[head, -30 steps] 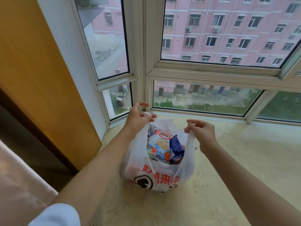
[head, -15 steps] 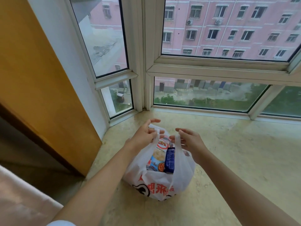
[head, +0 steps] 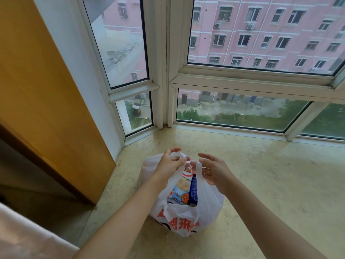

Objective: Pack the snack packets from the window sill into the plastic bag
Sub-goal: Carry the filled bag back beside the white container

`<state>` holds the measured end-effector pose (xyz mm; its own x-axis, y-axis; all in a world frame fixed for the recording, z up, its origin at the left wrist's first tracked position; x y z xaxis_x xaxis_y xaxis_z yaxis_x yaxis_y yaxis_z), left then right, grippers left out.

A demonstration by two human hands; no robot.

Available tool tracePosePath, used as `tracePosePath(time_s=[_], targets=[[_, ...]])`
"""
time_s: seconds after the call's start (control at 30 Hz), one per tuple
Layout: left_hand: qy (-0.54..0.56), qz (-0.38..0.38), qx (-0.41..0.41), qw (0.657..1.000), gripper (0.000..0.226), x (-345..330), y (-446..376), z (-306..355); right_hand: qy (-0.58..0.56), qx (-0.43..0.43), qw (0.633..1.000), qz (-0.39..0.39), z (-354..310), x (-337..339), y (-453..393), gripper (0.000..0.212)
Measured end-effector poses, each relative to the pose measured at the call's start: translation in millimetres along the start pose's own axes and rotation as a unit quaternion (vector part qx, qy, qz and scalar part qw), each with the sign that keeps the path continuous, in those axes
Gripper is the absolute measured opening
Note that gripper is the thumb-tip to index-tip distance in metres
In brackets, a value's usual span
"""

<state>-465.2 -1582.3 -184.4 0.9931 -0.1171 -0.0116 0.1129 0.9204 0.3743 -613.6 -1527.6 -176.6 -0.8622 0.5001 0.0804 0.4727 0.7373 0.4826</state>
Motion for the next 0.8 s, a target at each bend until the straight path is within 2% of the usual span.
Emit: tracePosePath(time_s=[0.07, 0.2, 0.47, 0.67, 0.8], targets=[[0.019, 0.011, -0.018, 1.000, 0.031, 5.7, 0.0, 12.1, -0.007, 0.025, 0.999, 0.026, -8.1, 4.8, 4.3, 0.035], [-0.041, 0.039, -0.105, 0.993, 0.033, 21.5, 6.5, 46.7, 0.005, 0.091, 0.994, 0.067, -28.7, 10.1, 9.6, 0.037], [0.004, 0.117, -0.141, 0.983, 0.029, 63.0, 30.0, 75.8, 0.007, 0.167, 0.983, 0.082, -51.7, 14.0, 32.9, 0.042], [-0.005, 0.128, -0.173, 0.977, 0.027, 70.4, 72.3, 79.7, -0.023, 0.189, 0.980, 0.062, -55.8, 30.1, 48.5, 0.040], [0.010, 0.135, -0.183, 0.974, 0.029, 65.4, 110.7, 84.0, -0.032, 0.184, 0.982, 0.009, -62.2, 42.3, 60.8, 0.039]])
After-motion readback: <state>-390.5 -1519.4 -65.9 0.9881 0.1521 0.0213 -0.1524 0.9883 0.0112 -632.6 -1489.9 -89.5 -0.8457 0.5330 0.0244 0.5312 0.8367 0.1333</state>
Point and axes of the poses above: each hand's wrist, its own y-axis away from the middle knuckle, its own x-axis out of the back of the hand, z = x × y, the point moved 5 cm from there along -y, towards the middle knuckle, and after that the axes turned 15 degrees about z, right-handed, at the moved point
